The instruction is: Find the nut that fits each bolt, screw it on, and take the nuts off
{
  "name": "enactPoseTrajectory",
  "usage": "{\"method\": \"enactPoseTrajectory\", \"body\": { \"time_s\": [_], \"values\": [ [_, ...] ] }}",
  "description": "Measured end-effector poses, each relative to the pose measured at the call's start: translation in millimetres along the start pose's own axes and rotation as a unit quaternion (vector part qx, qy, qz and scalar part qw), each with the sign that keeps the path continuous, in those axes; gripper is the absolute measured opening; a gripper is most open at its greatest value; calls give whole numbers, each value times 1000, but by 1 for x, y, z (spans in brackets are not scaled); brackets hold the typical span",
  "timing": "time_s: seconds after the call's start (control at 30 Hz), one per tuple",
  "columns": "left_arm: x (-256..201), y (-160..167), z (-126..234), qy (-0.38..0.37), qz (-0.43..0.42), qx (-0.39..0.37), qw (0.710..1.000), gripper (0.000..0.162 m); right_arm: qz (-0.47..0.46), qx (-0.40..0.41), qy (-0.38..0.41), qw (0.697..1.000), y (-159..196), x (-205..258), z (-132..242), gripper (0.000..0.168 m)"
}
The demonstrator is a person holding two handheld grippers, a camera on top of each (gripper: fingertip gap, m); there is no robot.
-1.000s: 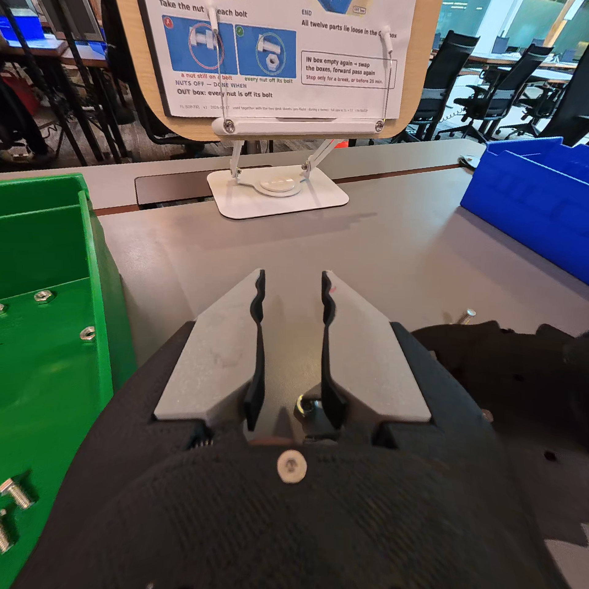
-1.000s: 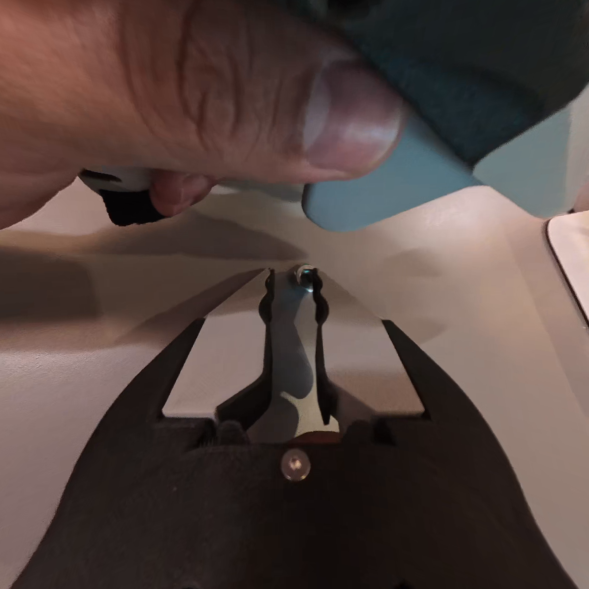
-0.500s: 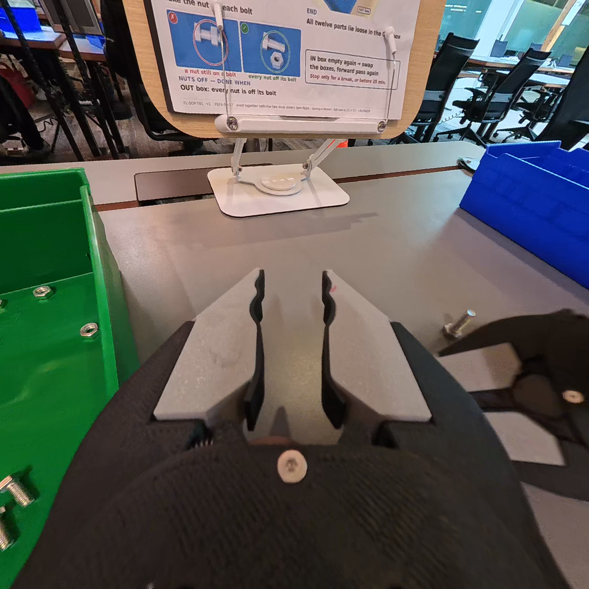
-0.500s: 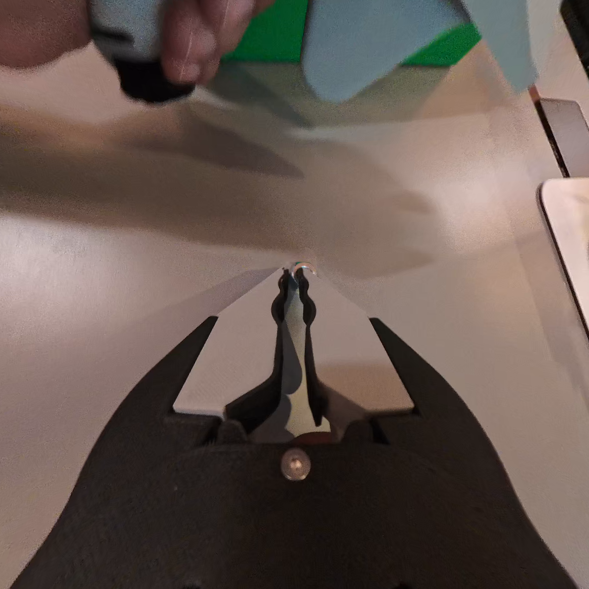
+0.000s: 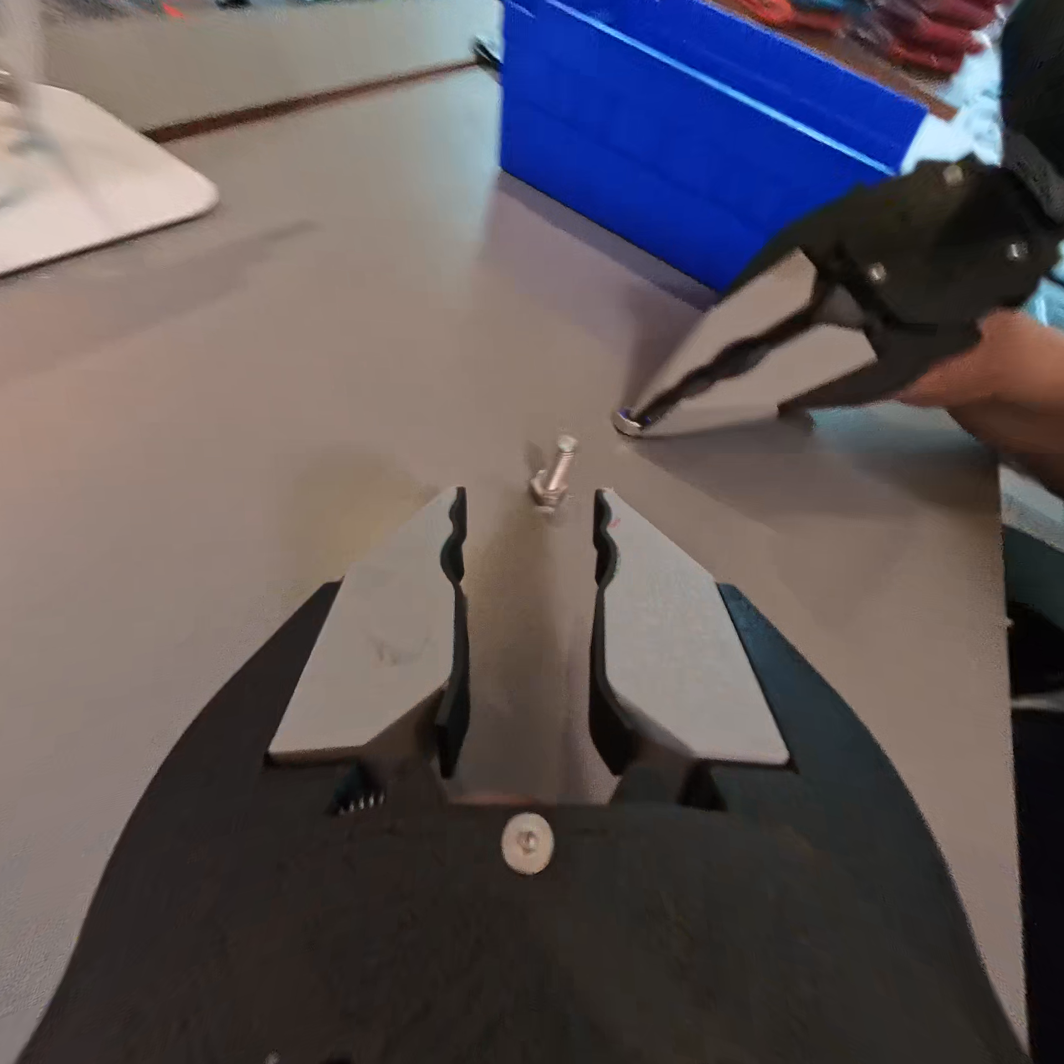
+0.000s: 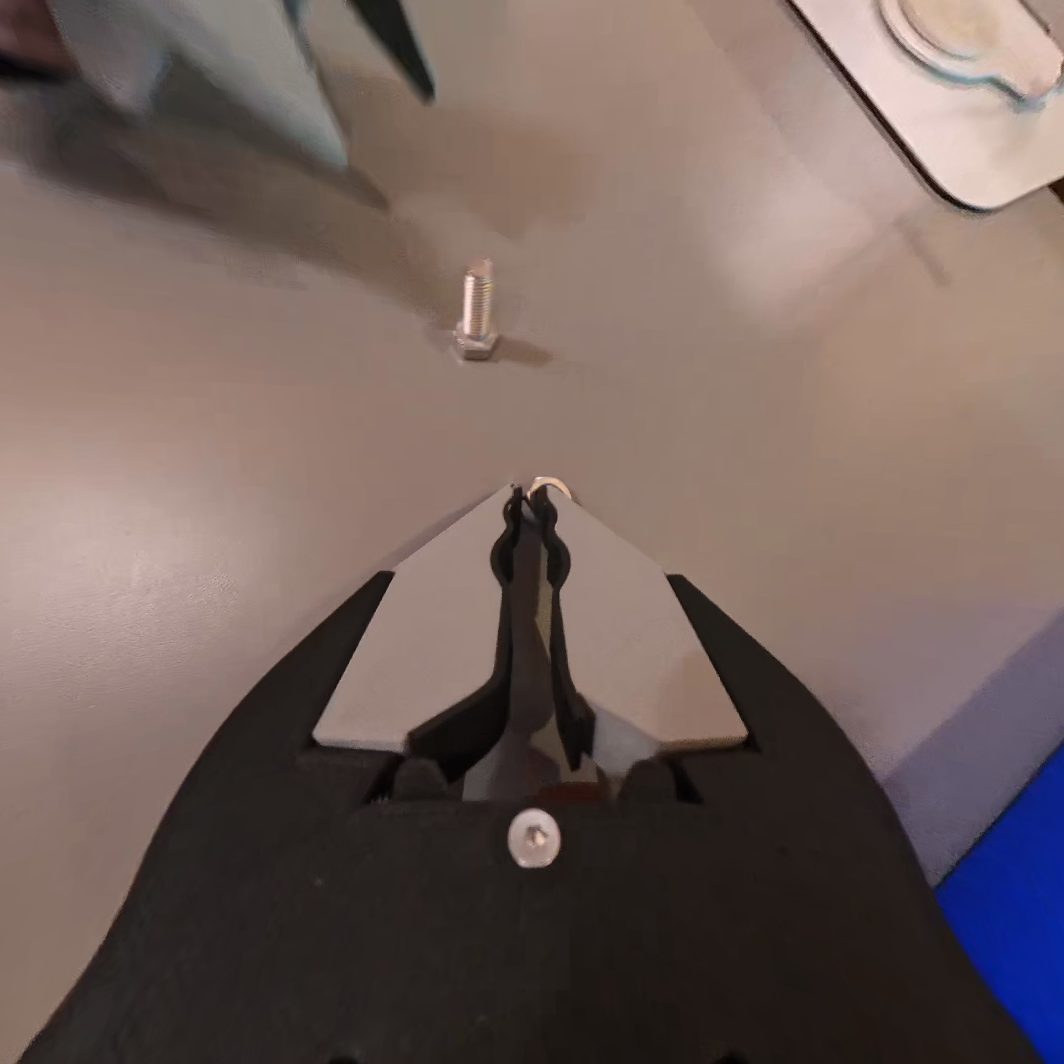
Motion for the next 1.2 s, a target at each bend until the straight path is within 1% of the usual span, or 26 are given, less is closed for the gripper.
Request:
{"method": "enactPoseTrajectory", "body": {
  "time_s": [0.1,0.17,0.23,0.33,0.37,0.43,0.6,0.77,0.83,0.93,1.1,1.17,1.2],
  "values": [
    [-8,-1,-25,1,-49,35,998,42,-33,-53,-46,997,-13,-2,13,7],
    [-14,-2,-35,23,-59,48,997,42,-42,-85,-62,994,-26,-1,22,10],
    [-11,-5,-42,9,-68,57,996,41,-41,-105,-74,991,-38,-1,28,12],
    [-7,-6,-51,-1,-77,77,994,31,-43,-120,-107,986,-55,3,26,15],
    [-7,-3,-55,-2,-80,92,993,23,-45,-118,-113,986,-59,3,24,17],
    [-6,5,-62,-11,-90,130,987,13,-45,-119,-111,986,-64,1,19,17],
    [-10,3,-64,-28,-128,124,984,7,-60,-131,-118,983,-63,0,14,17],
    [-18,5,-64,-61,-169,126,976,7,-86,-157,-160,971,-69,6,13,19],
    [-21,4,-65,-69,-180,122,974,7,-85,-149,-158,972,-70,7,9,19],
    [-20,-1,-60,-84,-183,111,973,7,-78,-117,-147,979,-61,9,-2,20],
    [-18,-4,-51,-85,-177,96,976,7,-82,-119,-131,981,-59,2,0,3],
    [-18,-6,-47,-83,-174,83,978,7,-86,-123,-131,980,-59,2,2,4],
    [-19,-6,-46,-79,-176,80,978,7,-91,-126,-131,979,-60,1,3,8]
  ]
}}
Point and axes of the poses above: each gripper's, where its closed fingertips meet, z back along the fingers, y out of its underside, x = y × z across the jaws, the point moved 2 cm from there along z, back along the fingers, and after that the axes turned 11 degrees about x, right-handed, at the moved point
